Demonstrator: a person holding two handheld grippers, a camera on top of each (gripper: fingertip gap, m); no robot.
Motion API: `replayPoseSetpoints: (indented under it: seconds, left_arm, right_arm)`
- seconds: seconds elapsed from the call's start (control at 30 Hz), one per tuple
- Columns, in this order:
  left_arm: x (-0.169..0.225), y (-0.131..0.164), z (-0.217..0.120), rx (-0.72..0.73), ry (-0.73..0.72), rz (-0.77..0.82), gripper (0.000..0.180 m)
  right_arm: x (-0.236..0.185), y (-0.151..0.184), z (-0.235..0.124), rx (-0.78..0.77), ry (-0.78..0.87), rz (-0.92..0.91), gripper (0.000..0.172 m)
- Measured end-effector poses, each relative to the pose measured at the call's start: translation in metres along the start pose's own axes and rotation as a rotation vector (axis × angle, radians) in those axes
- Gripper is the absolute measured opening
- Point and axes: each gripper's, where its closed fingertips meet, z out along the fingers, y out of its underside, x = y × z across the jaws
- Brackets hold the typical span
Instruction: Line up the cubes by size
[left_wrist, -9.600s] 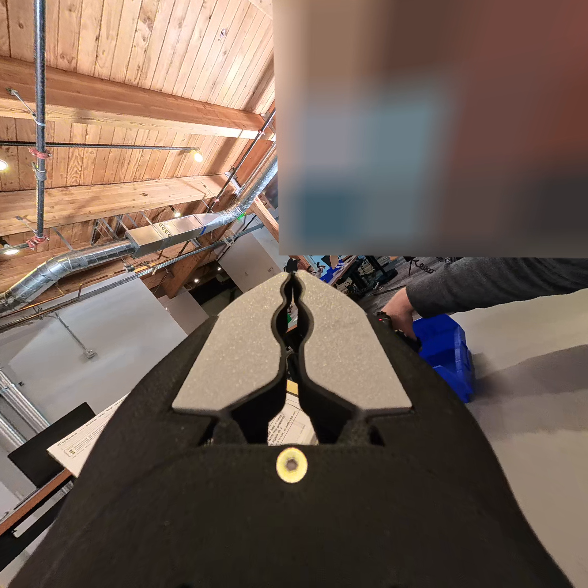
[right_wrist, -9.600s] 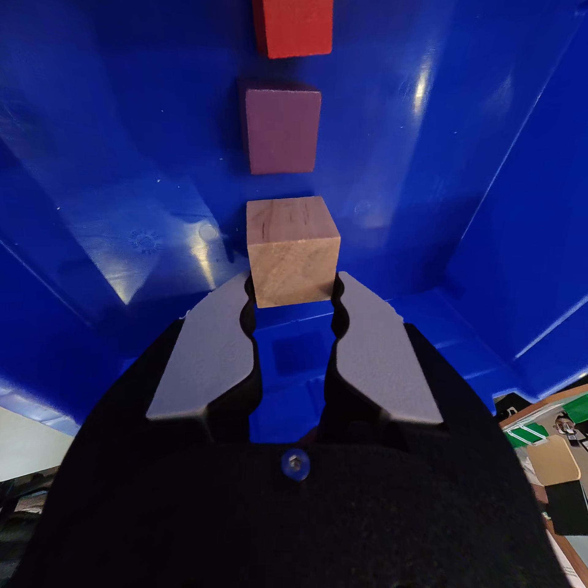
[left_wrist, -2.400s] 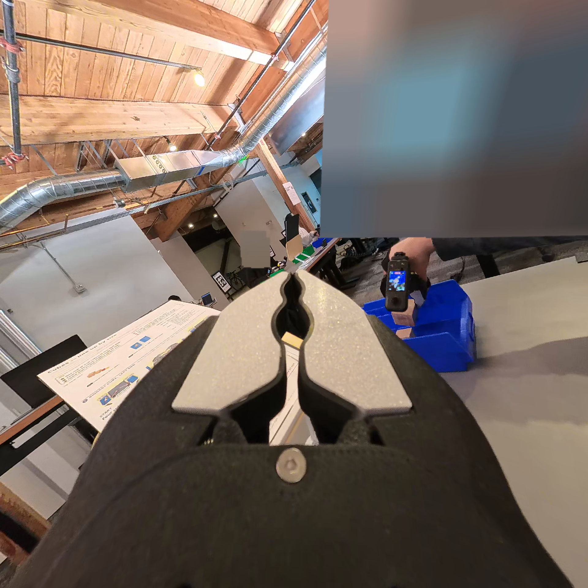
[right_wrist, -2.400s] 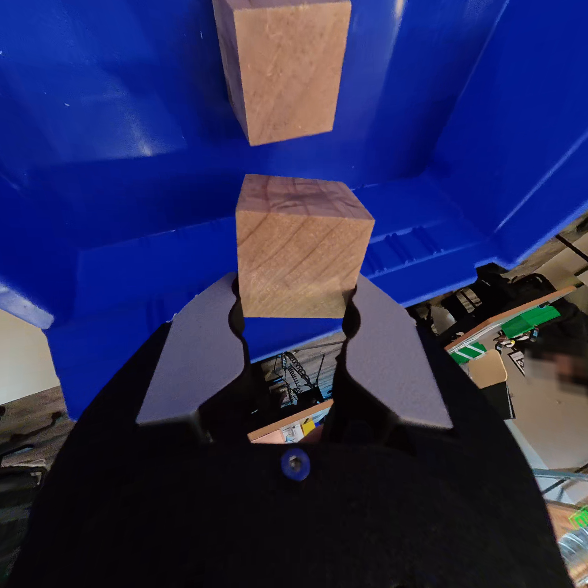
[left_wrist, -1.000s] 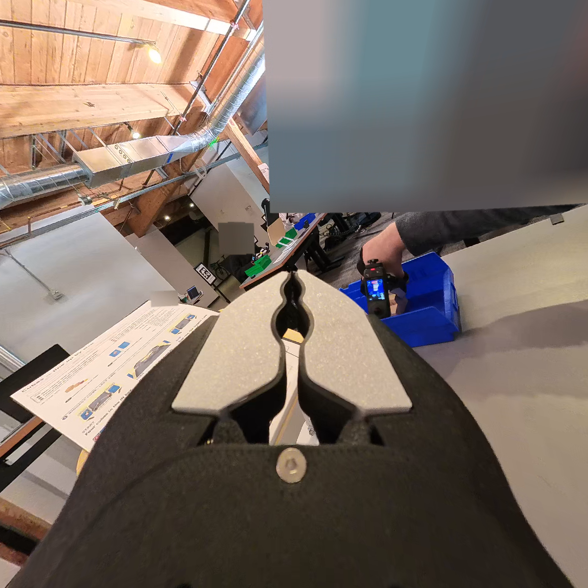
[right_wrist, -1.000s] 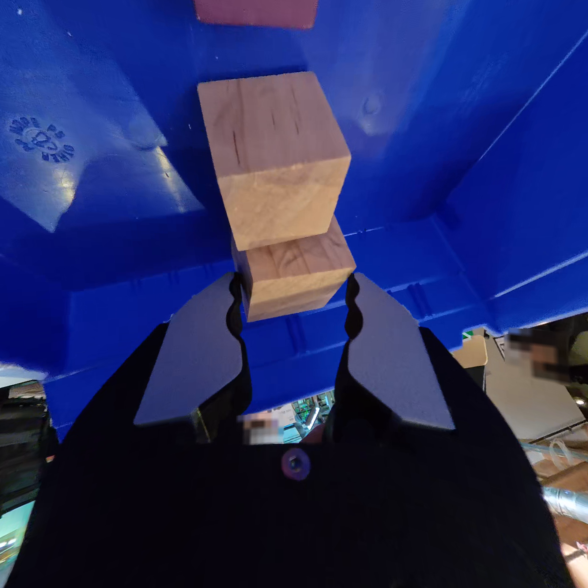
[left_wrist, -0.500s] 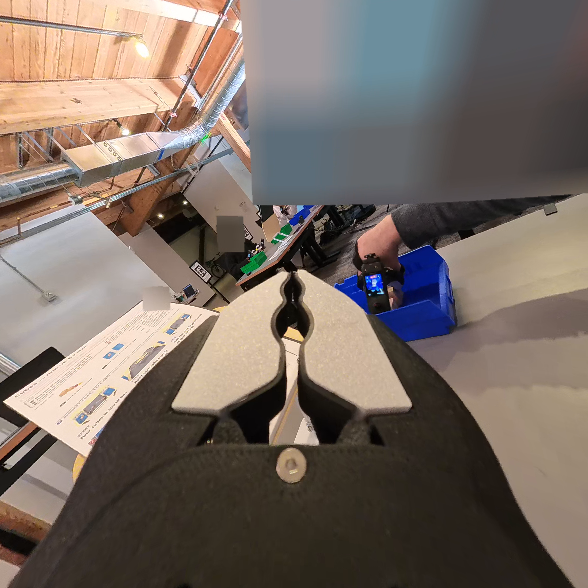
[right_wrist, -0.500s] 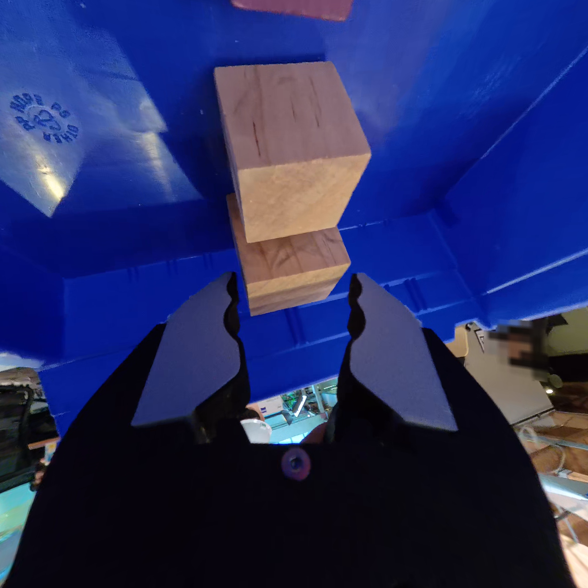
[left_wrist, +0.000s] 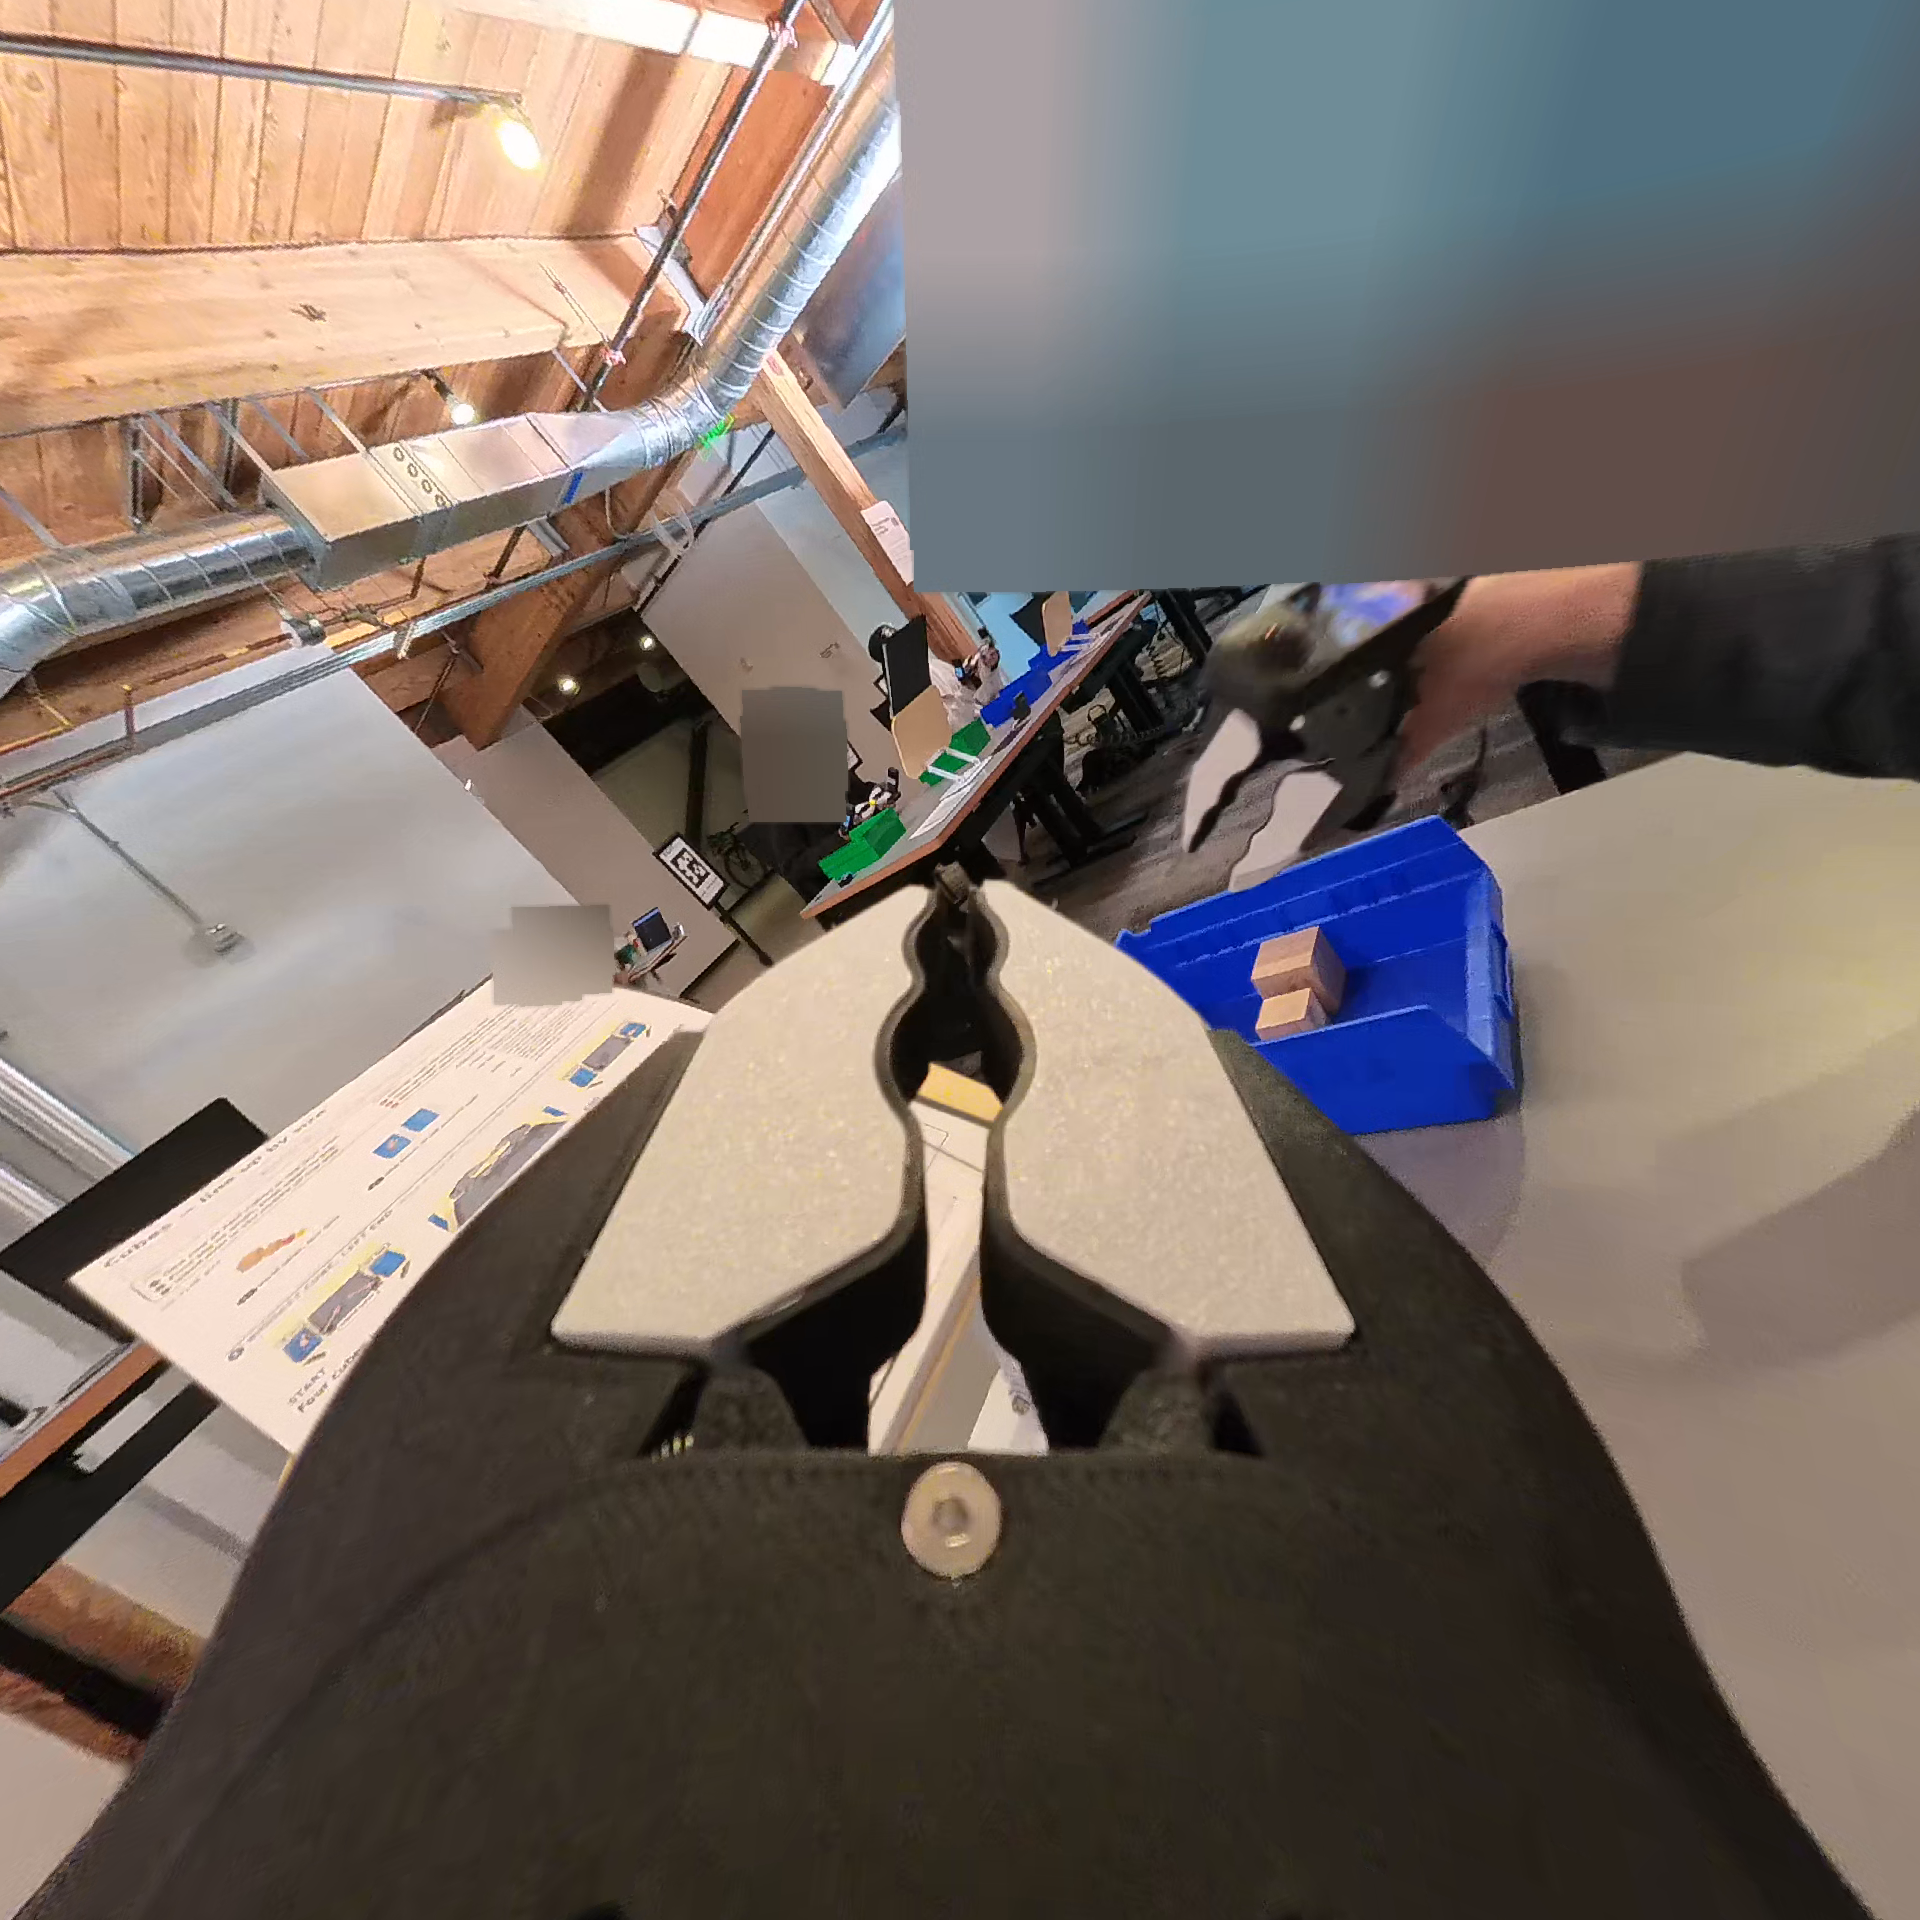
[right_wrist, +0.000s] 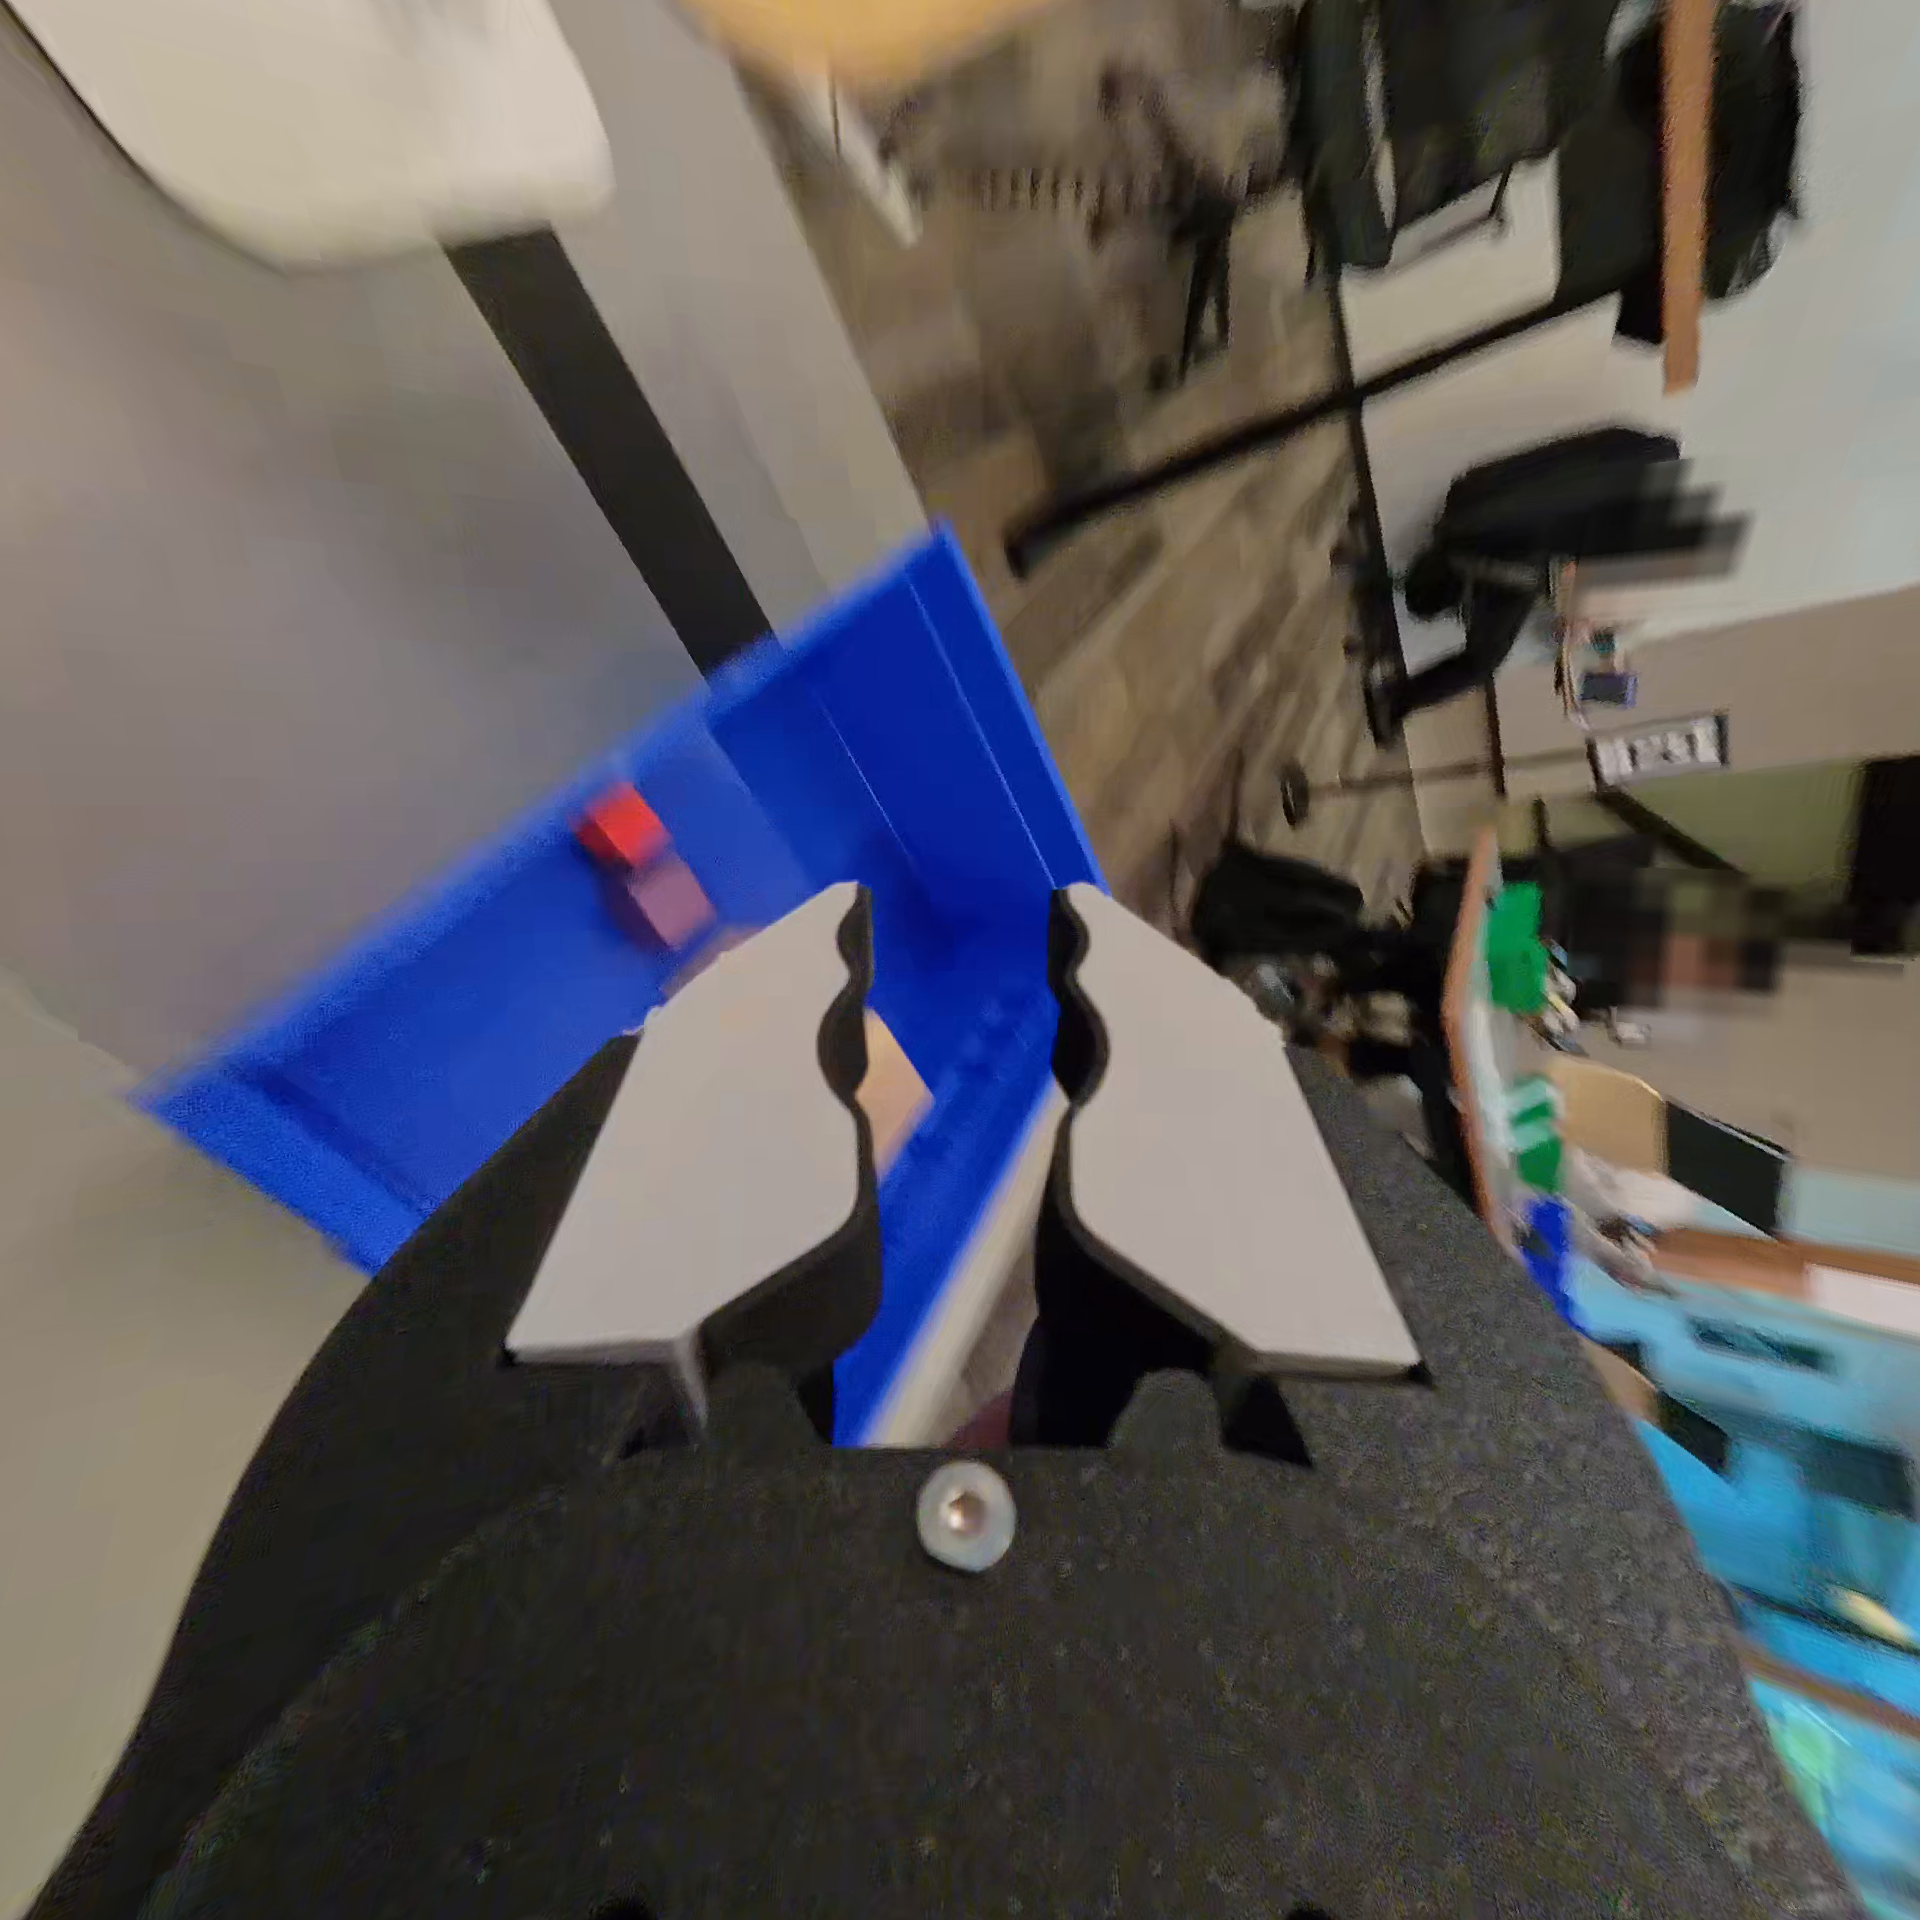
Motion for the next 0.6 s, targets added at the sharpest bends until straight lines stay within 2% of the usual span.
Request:
replayPoseSetpoints:
  seconds: [0.07, 0.13, 0.27, 0.4, 0.5, 0.6]
  left_arm:
    - [0.003, 0.005, 0.004, -0.039, -0.010, -0.014, 0.005]
    - [0.008, 0.016, 0.008, -0.095, -0.022, -0.046, 0.007]
    - [0.031, 0.056, 0.016, -0.209, -0.023, -0.150, 0.013]
    - [0.062, 0.111, 0.010, -0.303, -0.089, -0.246, 0.017]
    - [0.078, 0.167, -0.006, -0.414, -0.191, -0.275, 0.022]
    - [0.088, 0.211, -0.023, -0.435, -0.309, -0.383, 0.030]
  right_arm:
    - [-0.028, -0.040, -0.027, 0.190, -0.040, 0.092, 0.021]
    - [-0.061, -0.075, -0.046, 0.341, -0.093, 0.132, 0.017]
    - [-0.120, -0.118, -0.055, 0.497, -0.162, 0.216, 0.014]
    - [-0.172, -0.151, -0.030, 0.587, -0.252, 0.361, 0.013]
    - [-0.195, -0.161, 0.003, 0.604, -0.217, 0.441, 0.015]
    - [-0.213, -0.165, 0.026, 0.636, -0.221, 0.558, 0.021]
